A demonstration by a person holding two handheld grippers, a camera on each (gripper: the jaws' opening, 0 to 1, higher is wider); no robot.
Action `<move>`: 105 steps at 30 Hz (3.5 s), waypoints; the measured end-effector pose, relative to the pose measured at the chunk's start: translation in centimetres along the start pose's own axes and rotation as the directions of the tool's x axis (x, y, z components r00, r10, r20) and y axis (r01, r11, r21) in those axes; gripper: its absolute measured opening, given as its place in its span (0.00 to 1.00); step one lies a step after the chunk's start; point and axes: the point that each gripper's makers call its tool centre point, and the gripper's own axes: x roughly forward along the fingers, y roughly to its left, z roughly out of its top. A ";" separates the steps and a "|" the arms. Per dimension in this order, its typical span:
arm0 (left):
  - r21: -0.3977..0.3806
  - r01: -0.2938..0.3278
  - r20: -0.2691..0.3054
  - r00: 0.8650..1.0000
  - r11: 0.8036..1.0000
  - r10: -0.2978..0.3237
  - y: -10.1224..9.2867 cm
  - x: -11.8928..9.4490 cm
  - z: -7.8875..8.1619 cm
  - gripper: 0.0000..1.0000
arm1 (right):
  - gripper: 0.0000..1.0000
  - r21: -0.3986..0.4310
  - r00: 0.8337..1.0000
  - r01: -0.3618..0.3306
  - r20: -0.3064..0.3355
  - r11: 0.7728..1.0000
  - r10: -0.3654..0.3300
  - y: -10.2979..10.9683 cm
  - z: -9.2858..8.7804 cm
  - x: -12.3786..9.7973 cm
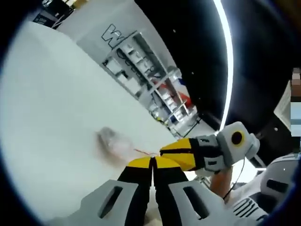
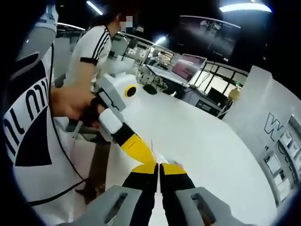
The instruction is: Open the resealable bag by pulling the two sides of the seal apart until the entire bag opening is separated and visibly accessible.
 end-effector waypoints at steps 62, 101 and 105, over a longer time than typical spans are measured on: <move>0.141 -0.031 -0.115 0.992 0.989 0.047 -0.4 0.5 -1.8 0.01 | 0.09 -0.103 0.972 0.230 -0.018 0.968 -0.233 -1.7 -1.7 0.7; 0.747 -0.171 0.117 0.985 0.643 0.126 0.5 1.6 4.1 0.83 | 0.00 0.069 0.863 0.462 0.197 0.884 -0.466 -8.9 1.6 -1.0; 0.750 -0.165 0.089 0.985 0.641 0.149 0.8 1.8 4.1 0.83 | 0.00 0.090 0.866 0.444 0.212 0.892 -0.452 -9.6 1.8 -1.1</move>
